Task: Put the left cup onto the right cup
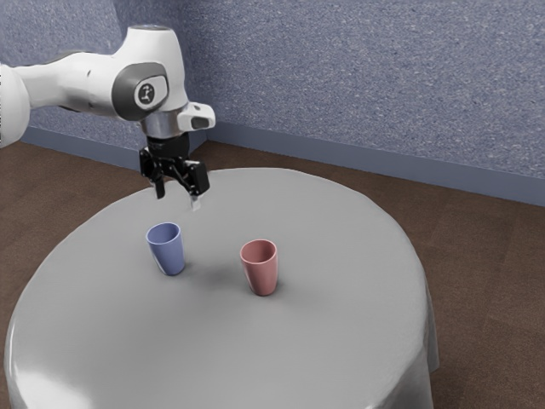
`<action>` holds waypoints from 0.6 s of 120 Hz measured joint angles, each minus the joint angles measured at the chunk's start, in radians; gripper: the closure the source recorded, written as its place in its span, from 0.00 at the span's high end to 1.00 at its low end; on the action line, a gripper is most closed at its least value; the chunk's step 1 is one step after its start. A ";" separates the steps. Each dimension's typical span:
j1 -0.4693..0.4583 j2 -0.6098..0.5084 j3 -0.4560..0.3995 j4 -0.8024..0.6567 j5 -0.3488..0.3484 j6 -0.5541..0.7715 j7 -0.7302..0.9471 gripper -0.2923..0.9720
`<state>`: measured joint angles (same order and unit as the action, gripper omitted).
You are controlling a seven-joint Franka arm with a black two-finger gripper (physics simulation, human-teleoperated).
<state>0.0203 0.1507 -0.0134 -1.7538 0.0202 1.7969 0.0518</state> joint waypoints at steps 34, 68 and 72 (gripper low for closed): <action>0.020 0.035 0.004 -0.024 0.000 0.058 0.000 0.77; 0.032 0.058 0.017 -0.057 0.000 0.100 0.002 0.76; 0.032 0.064 0.021 -0.058 0.000 0.104 0.003 0.76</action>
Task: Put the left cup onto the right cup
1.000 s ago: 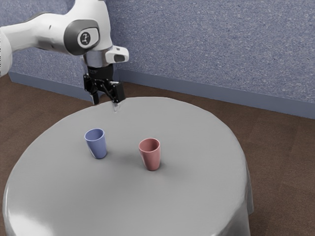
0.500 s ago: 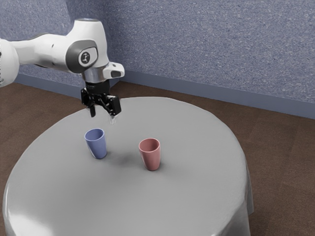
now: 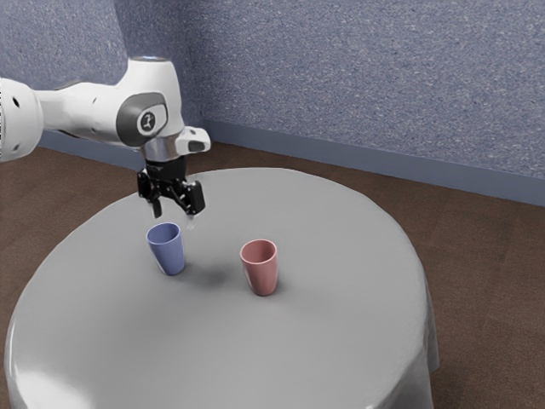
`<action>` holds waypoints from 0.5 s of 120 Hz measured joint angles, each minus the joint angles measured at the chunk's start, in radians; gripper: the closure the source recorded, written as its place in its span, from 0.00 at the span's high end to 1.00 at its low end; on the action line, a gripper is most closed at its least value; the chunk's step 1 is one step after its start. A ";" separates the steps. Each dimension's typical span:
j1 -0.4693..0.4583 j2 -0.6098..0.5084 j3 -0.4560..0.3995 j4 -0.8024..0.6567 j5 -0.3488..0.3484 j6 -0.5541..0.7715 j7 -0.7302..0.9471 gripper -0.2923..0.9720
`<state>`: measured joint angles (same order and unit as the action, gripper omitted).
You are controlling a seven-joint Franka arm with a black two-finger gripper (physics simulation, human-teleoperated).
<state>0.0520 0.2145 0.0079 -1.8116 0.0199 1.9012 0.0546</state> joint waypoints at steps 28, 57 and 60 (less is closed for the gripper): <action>-0.004 0.037 0.021 0.007 0.002 0.025 0.005 0.75; -0.007 0.080 0.049 0.015 0.004 0.057 0.020 0.74; -0.007 0.084 0.050 0.016 0.003 0.061 0.022 0.74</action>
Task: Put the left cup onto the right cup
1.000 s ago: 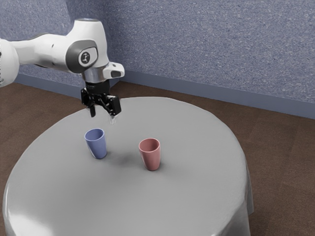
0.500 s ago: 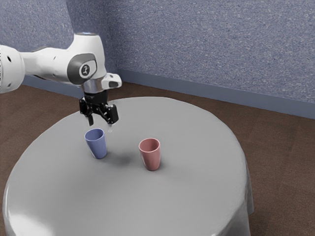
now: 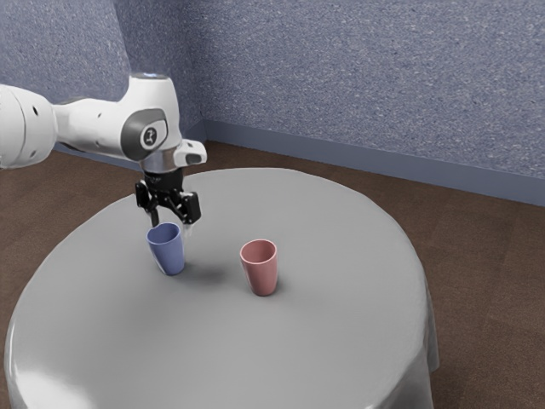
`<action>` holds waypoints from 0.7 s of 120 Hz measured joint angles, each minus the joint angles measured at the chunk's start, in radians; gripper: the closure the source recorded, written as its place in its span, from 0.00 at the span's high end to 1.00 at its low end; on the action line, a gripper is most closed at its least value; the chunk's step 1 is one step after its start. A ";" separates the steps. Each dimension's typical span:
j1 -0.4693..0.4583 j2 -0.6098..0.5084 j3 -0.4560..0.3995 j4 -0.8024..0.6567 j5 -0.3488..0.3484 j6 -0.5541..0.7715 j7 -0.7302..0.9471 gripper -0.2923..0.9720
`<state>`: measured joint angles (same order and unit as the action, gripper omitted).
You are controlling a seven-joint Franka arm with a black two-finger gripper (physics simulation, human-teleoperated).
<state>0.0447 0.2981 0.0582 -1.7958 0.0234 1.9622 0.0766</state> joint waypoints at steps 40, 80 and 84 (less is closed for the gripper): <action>-0.009 0.070 0.014 0.057 0.008 0.026 0.027 0.73; -0.002 0.112 0.014 0.065 -0.003 0.042 0.045 0.70; -0.001 0.114 0.014 0.065 -0.005 0.044 0.046 0.70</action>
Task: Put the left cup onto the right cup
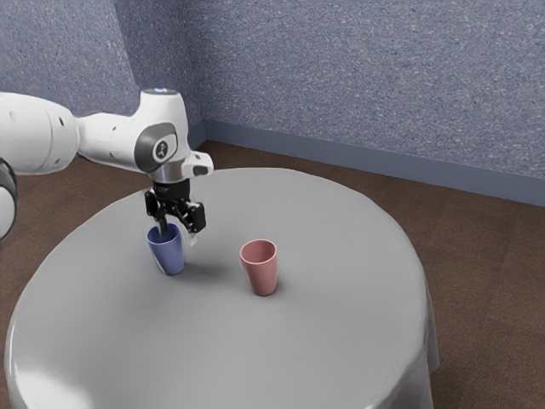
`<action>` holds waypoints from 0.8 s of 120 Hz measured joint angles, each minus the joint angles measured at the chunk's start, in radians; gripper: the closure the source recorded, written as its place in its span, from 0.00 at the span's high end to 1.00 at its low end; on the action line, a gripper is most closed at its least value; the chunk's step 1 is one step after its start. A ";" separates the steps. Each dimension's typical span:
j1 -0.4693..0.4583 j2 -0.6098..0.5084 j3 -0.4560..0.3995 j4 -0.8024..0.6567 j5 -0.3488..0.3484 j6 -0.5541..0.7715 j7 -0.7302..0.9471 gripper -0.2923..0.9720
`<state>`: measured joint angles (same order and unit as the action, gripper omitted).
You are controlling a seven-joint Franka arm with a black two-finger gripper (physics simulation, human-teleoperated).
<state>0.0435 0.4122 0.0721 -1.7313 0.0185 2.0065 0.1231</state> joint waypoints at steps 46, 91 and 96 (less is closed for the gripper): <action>0.007 0.020 0.003 -0.001 -0.018 0.011 0.011 0.59; 0.010 0.025 0.006 -0.001 -0.021 0.013 0.016 0.46; 0.010 0.026 0.008 -0.001 -0.022 0.013 0.015 0.44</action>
<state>0.0536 0.4382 0.0802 -1.7322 -0.0030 2.0199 0.1385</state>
